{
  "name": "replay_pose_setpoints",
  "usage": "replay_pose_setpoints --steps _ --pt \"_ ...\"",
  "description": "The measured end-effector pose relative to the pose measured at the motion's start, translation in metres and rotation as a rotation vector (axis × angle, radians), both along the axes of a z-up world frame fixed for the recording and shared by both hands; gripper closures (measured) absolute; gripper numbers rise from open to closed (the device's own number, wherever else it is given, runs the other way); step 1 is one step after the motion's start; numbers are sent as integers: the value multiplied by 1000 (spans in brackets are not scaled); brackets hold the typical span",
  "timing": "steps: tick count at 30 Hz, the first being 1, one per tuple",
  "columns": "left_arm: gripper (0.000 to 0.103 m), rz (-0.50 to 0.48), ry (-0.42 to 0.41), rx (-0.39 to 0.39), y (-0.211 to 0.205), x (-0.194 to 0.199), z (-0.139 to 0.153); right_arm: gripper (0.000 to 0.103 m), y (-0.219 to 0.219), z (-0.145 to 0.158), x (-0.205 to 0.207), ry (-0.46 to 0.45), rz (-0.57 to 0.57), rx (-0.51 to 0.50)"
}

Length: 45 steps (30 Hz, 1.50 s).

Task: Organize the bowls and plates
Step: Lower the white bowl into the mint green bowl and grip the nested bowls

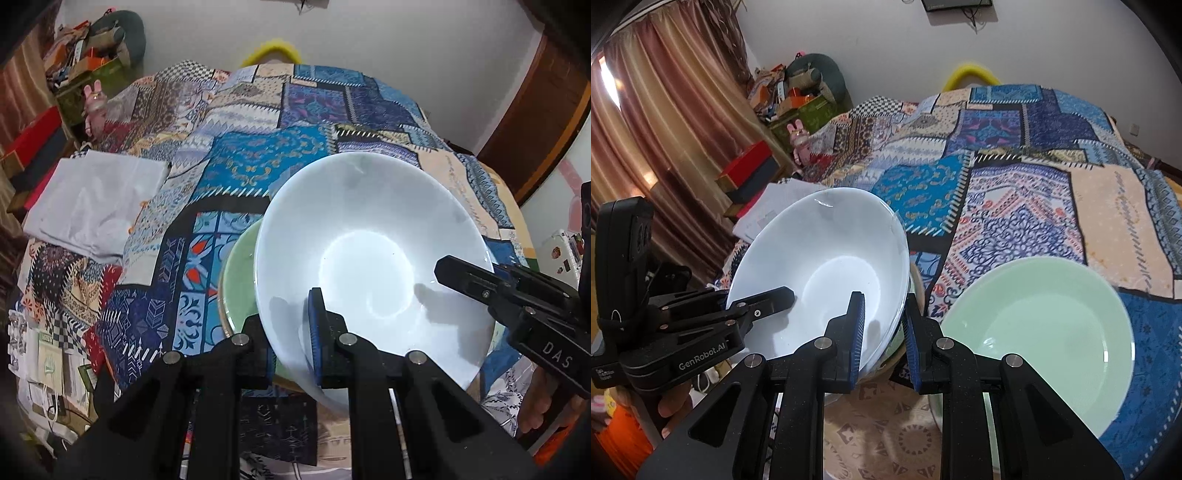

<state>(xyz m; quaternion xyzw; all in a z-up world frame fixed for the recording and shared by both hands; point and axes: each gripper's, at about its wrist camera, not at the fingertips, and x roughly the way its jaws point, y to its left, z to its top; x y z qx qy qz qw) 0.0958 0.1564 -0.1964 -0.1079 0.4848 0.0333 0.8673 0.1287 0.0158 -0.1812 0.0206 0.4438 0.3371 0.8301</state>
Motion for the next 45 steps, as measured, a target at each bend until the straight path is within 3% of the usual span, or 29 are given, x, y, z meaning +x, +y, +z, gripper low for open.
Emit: replay_pose_setpoints --steps 13,28,33,41,45 --pt "89 14 64 -22 16 5 -31 84 18 -24 2 60 15 -31" --pt "89 32 94 46 13 22 -37 84 13 -32 8 72 0 -37" --pt "66 6 128 43 6 29 -34 82 14 -31 7 57 10 -62" --pt "58 5 146 69 -4 37 -24 81 5 -27 6 46 7 -56" --pt "53 18 134 47 1 37 -19 73 1 -19 4 24 5 -43"
